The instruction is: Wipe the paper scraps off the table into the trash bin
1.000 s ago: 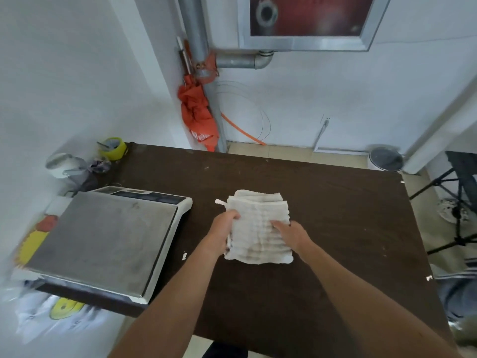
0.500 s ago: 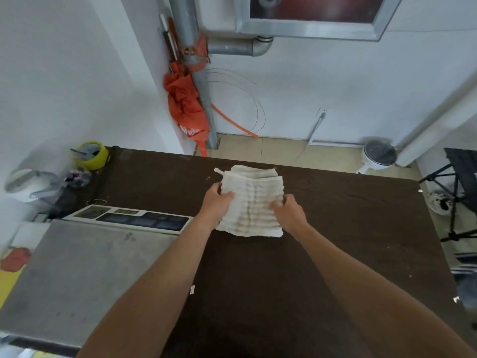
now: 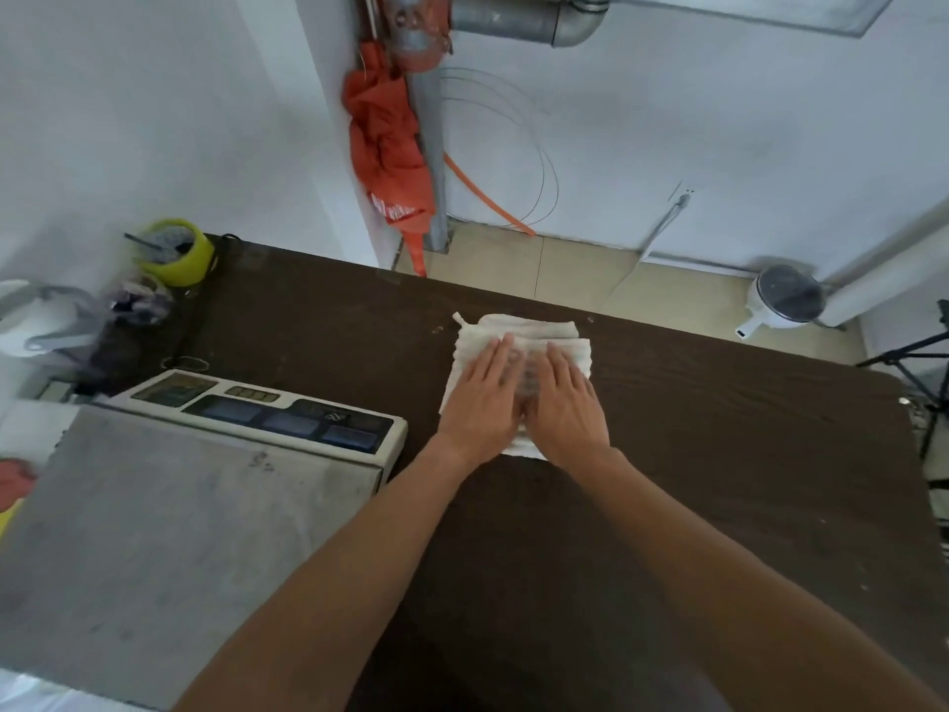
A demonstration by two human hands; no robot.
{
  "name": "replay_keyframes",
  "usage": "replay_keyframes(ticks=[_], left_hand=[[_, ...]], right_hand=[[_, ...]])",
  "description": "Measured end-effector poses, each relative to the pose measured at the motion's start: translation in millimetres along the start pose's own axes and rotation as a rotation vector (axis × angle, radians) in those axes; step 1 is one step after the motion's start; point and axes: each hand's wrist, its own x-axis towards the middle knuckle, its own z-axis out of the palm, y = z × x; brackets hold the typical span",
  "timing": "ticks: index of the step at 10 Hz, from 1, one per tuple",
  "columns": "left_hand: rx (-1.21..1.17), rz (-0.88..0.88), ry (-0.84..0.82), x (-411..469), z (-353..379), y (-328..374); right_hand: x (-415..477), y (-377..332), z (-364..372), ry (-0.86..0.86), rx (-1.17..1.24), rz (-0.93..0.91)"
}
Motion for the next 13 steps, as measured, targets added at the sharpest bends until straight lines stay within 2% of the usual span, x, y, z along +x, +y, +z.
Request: replay_keyframes(ticks=[1, 4, 9, 12, 13], left_hand=[[0.075, 0.042, -0.013, -4, 15, -11], [-0.066, -0.092, 0.124, -8, 44, -15], [-0.015, -0.079, -0.015, -7, 29, -18], [-0.017, -0.231, -0.15, -43, -10, -36], [-0.007, -0.248, -0.131, -53, -23, -25]], right_hand=[[-2, 14, 13, -0.075, -0.048, 0.038], [-6, 21, 35, -0.021, -0.008, 0.057], [-3, 30, 15, -0.145, -0.034, 0.021], [-39, 43, -16, -0.282, -0.06, 0.145], [-53, 45, -29, -0.256, -0.071, 0.105]])
